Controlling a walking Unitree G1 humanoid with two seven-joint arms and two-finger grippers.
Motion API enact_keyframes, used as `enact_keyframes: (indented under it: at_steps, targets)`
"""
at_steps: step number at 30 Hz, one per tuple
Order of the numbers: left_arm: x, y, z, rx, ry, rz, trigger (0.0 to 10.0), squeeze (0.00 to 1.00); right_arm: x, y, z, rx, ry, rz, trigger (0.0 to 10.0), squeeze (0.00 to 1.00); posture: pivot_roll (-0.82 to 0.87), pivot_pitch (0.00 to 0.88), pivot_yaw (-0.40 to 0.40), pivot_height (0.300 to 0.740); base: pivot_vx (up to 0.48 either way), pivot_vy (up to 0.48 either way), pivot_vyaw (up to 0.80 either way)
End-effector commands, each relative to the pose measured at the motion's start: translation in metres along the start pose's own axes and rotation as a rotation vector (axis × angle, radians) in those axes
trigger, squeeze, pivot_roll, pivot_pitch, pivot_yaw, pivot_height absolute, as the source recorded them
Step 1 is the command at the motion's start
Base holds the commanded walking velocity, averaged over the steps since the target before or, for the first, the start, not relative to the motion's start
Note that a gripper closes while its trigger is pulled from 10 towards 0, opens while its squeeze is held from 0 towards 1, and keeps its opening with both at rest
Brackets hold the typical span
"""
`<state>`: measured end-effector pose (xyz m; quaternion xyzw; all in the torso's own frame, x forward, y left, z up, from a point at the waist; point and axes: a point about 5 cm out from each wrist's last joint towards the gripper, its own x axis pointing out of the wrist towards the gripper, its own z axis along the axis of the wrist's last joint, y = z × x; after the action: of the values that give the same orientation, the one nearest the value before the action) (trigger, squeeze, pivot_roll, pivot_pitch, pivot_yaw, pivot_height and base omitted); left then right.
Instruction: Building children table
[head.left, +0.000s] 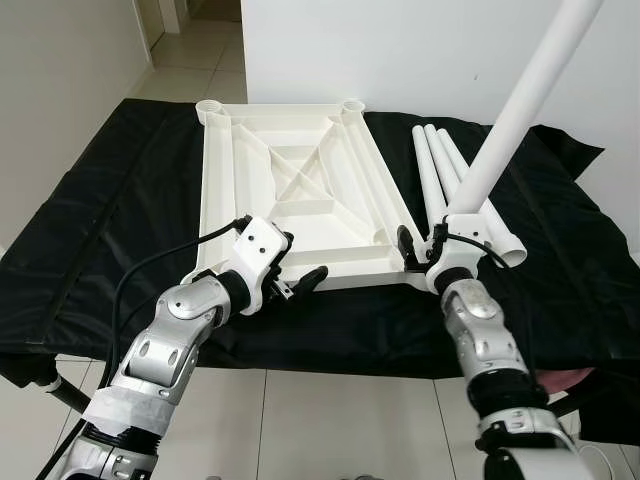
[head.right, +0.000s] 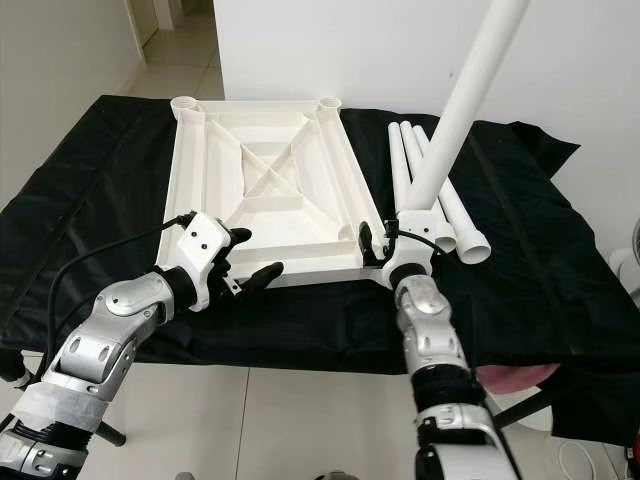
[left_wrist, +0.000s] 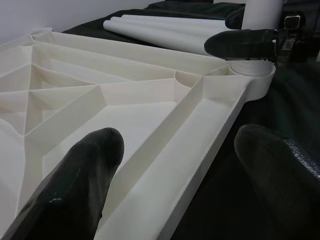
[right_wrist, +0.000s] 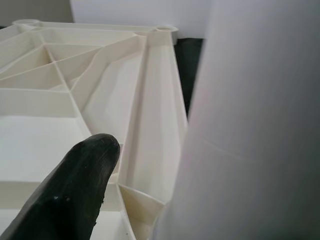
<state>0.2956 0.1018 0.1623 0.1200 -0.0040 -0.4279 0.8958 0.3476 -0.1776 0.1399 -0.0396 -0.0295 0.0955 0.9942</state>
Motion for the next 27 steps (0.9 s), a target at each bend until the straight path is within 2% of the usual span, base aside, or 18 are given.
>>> enact_keyframes:
  at_steps: [1, 7, 13, 14, 15, 16, 21, 27]
  targets:
    - [-0.001, -0.004, -0.002, -0.008, 0.010, -0.023, 10.0, 0.00, 0.005, 0.003, 0.006, -0.026, -0.019, 0.050, 10.0, 0.00, 0.00, 0.026, -0.020, 0.740, 0.000, 0.000, 0.00]
    - [-0.001, -0.006, -0.002, -0.008, 0.013, -0.027, 10.0, 0.00, 0.004, -0.007, 0.007, -0.069, 0.000, 0.161, 10.0, 0.00, 0.01, 0.025, -0.022, 0.740, 0.000, 0.000, 0.00]
    - [-0.002, -0.005, -0.002, -0.009, 0.013, -0.024, 10.0, 0.00, 0.001, -0.011, 0.004, -0.086, 0.013, 0.198, 10.0, 0.00, 0.01, 0.027, -0.021, 0.740, 0.000, 0.000, 0.00]
    - [-0.001, -0.005, -0.002, -0.011, 0.013, -0.027, 10.0, 0.00, 0.000, -0.014, 0.002, -0.080, 0.030, 0.205, 4.5, 0.00, 0.01, 0.027, -0.022, 0.740, 0.000, 0.000, 0.00]
    - [-0.001, -0.005, -0.002, -0.011, 0.013, -0.027, 10.0, 0.00, 0.000, -0.014, 0.002, -0.080, 0.030, 0.205, 4.5, 0.00, 0.01, 0.027, -0.022, 0.740, 0.000, 0.000, 0.00]
    - [-0.001, -0.007, -0.002, -0.017, 0.018, -0.039, 10.0, 0.00, -0.001, -0.018, -0.001, -0.079, 0.038, 0.213, 0.0, 0.00, 0.01, 0.028, -0.020, 0.740, 0.000, 0.000, 0.00]
    - [0.000, -0.022, -0.007, -0.025, 0.037, -0.118, 10.0, 0.00, -0.004, -0.025, -0.007, -0.073, 0.063, 0.228, 0.0, 0.00, 0.00, 0.028, -0.019, 0.740, 0.000, 0.000, 0.00]
    - [0.001, -0.023, -0.007, -0.026, 0.041, -0.126, 10.0, 0.00, -0.005, -0.025, -0.011, -0.062, 0.074, 0.219, 0.0, 0.00, 0.00, 0.026, -0.019, 0.740, 0.000, 0.000, 0.00]
